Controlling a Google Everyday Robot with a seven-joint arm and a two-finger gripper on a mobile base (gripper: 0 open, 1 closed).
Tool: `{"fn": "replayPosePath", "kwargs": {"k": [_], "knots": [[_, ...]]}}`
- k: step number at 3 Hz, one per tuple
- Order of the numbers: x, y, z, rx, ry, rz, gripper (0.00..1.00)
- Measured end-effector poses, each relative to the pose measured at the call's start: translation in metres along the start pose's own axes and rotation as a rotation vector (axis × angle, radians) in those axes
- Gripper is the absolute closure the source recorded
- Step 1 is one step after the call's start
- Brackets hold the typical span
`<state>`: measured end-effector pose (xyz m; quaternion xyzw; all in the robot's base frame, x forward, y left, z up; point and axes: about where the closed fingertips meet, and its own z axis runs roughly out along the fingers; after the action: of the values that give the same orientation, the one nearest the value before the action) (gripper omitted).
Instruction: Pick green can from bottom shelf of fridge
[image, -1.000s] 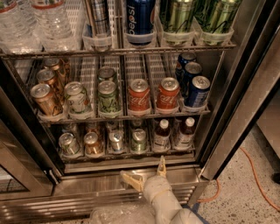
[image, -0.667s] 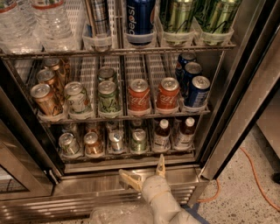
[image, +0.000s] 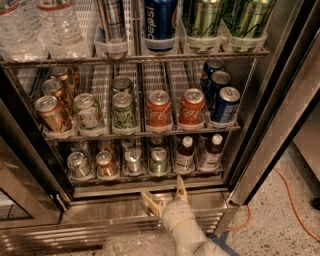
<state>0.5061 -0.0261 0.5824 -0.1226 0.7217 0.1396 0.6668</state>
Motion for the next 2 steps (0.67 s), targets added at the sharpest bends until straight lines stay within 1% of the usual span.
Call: {"fn": "replayPosePath", "kwargs": {"k": [1,2], "knots": [[0.0,0.0,0.0,0.0,0.0,0.0,0.41],[0.0,0.0,0.0,0.0,0.0,0.0,0.36]]}}
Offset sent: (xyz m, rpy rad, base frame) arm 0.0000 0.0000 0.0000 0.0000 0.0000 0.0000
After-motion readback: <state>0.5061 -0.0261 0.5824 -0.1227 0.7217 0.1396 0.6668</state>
